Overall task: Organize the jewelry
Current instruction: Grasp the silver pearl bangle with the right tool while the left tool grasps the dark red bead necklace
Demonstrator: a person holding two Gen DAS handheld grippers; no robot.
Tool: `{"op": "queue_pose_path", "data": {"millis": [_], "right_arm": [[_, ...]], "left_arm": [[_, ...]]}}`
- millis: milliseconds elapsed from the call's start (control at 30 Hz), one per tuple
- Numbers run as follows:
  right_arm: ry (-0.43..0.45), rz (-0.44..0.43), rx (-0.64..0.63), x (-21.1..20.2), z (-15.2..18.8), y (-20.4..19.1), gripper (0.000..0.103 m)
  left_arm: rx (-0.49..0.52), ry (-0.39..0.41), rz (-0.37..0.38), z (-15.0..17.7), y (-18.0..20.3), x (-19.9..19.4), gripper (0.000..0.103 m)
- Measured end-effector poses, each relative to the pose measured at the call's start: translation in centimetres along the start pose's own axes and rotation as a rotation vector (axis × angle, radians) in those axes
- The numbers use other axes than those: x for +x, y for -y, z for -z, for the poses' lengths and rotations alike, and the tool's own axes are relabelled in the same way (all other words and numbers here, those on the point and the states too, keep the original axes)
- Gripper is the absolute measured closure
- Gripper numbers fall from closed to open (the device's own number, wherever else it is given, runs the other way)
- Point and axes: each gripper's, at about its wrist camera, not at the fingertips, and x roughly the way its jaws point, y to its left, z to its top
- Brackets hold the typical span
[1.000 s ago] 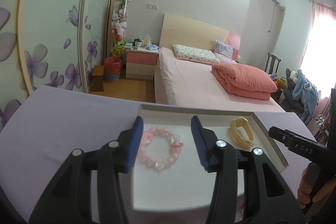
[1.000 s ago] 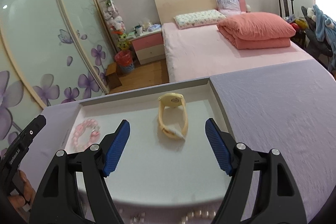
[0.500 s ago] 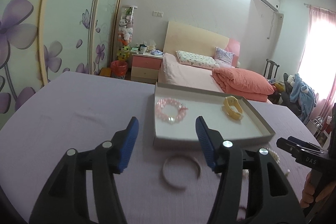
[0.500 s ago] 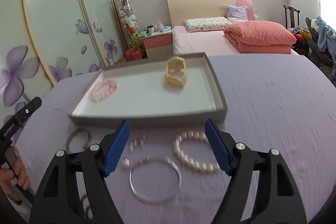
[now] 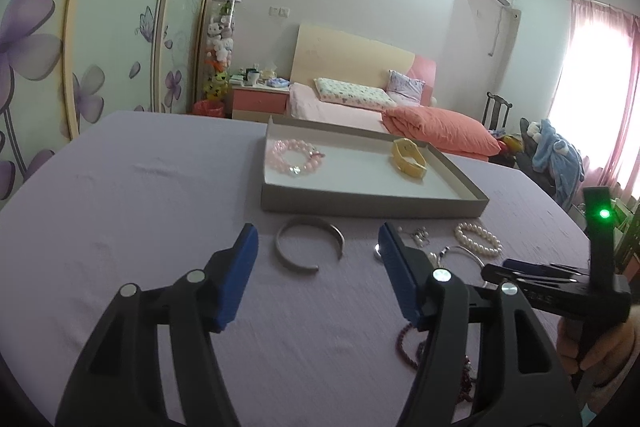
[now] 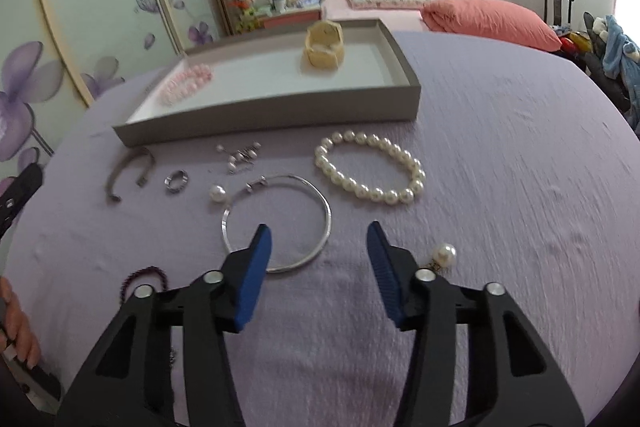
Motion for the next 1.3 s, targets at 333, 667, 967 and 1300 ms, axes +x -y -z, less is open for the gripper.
{"op": "queue_pose_path", "data": {"millis": [333,667,967,1300], "right_arm": [[-0.006,0.073,-0.054,0.8,0.2,-0.9,0.071],[-0.011,0.056,-0.074,0.7,0.2,-1.1,0.085],[-0.021,0.09,-0.06,0.1,0.4,-0.5,0.098],[-0.006,0.012,0.008,-1.6,0.8,1.6,0.047]], "left_arm": [[0.012,-0.031,0.011,0.7,0.3,0.4,0.041],[0.02,-0.051,0.031,1.1,1.0,0.8,0.041],[0.015,-0.066,0.047,1.1,1.4,0.8,0.041],[0.034,-0.086,0.079,1.6,2.6,0.8,0.037]]}}
